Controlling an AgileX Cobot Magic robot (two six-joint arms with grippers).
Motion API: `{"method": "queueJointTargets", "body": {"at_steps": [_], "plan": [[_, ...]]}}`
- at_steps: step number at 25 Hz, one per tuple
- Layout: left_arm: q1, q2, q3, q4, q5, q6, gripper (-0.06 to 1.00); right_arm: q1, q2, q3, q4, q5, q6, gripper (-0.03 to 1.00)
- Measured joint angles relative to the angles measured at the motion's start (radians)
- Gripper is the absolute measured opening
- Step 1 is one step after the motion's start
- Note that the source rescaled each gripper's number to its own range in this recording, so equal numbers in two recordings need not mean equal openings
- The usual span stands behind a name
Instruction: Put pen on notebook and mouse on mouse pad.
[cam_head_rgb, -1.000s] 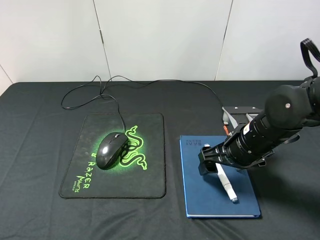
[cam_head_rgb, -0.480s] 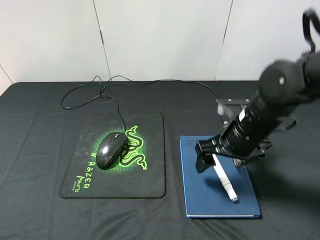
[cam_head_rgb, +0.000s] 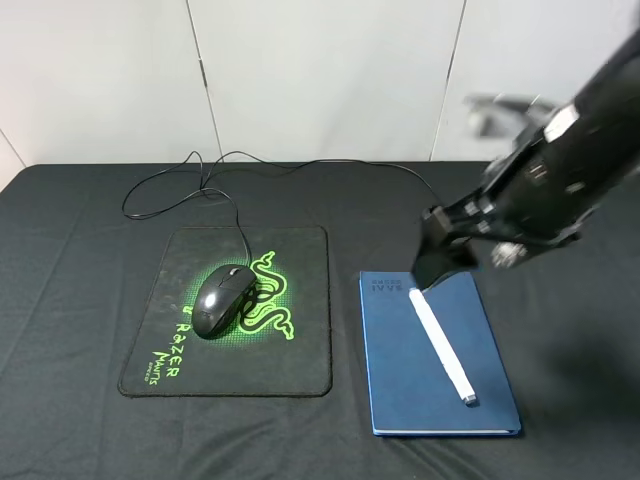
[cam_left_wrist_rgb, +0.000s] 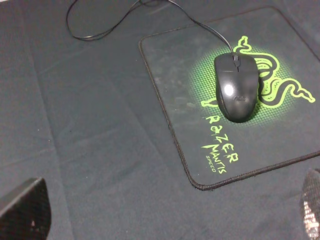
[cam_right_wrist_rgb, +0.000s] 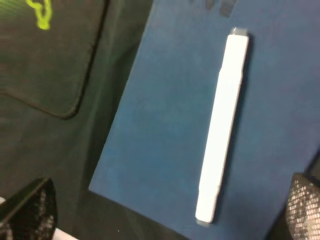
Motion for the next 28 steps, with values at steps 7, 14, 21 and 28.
{"method": "queueJointTargets", "body": {"at_steps": [7,14,21,28], "plan": [[0.0,0.0,0.0,0.0,0.0,0.0,1.0,0.0,-0.283,0.0,-0.162,0.109,0.059,1.0],[0.0,0.0,0.0,0.0,0.0,0.0,1.0,0.0,-0.567,0.055,-0.268,0.139,0.103,1.0],[0.0,0.0,0.0,0.001,0.0,0.0,1.0,0.0,-0.864,0.233,-0.278,0.125,0.106,1.0],[0.0,0.0,0.0,0.001,0.0,0.0,1.0,0.0,-1.148,0.367,-0.279,0.033,0.106,1.0]]}}
